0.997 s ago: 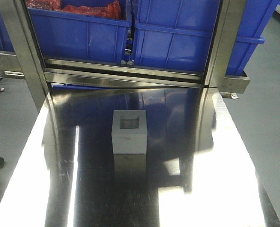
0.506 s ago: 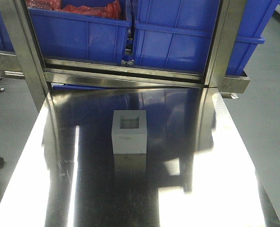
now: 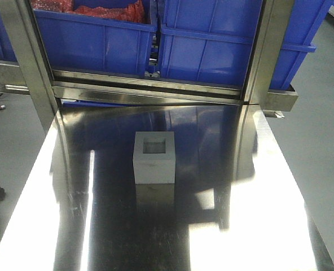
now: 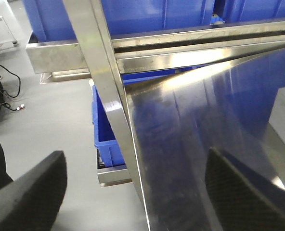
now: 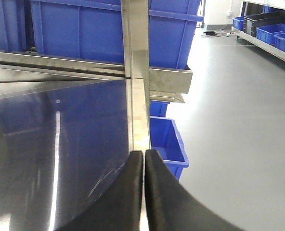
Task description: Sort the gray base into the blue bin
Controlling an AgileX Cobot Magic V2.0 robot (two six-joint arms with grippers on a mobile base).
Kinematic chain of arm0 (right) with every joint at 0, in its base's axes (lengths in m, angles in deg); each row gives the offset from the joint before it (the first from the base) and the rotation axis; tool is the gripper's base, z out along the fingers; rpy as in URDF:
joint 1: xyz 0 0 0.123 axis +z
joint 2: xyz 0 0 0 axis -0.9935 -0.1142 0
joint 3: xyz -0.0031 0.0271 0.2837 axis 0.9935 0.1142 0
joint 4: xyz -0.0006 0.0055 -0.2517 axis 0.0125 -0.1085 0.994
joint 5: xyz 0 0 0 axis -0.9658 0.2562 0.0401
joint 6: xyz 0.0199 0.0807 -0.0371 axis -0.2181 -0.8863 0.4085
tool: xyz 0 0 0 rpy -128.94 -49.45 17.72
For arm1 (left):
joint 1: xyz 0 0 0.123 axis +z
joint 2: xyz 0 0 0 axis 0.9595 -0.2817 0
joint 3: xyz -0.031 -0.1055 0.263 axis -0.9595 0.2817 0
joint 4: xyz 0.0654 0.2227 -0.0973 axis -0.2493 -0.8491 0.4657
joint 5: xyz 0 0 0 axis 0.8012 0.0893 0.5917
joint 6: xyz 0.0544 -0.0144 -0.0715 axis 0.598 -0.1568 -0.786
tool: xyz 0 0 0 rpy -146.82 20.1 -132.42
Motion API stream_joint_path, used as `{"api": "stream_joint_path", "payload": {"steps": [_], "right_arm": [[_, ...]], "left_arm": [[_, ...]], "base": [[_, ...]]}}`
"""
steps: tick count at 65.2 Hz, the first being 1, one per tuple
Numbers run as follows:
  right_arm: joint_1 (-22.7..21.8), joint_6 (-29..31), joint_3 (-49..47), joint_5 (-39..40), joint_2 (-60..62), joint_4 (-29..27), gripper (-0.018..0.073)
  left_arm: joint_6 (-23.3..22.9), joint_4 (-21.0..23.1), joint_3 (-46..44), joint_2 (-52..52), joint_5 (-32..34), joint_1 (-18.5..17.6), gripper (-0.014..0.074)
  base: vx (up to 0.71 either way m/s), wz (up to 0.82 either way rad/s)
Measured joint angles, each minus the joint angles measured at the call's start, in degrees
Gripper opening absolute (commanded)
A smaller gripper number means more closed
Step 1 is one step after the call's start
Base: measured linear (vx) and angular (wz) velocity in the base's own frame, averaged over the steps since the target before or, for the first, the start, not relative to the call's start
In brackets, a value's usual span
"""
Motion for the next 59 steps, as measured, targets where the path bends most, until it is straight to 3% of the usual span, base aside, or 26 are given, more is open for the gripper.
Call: {"api": "stream_joint_path", "payload": {"steps": [12,26,49,59], "right_arm": [[0.0,0.0,0.0,0.0,0.0,0.0,-0.0005],[0.0,0.0,0.0,0.0,0.0,0.0,-0.0005],[0.0,0.0,0.0,0.0,0.0,0.0,-0.0005],[0.0,0.0,0.0,0.0,0.0,0.0,-0.0005]], "left_arm": [[2.3,2.7,-8.3,-10.6,0.1,-2.3,0.0568],[3.0,3.1,-16.8,-23.9,0.4,-11.4,0.056],[-9.1,3.6,-31.7,-45.3,-2.5,-20.4,0.0559],[-10.9,6.3,-37.5,-53.3,-5.7,-22.1,0.0559]], "base": [[0.0,0.0],[0.0,0.0],[0.0,0.0],[0.0,0.0]]}}
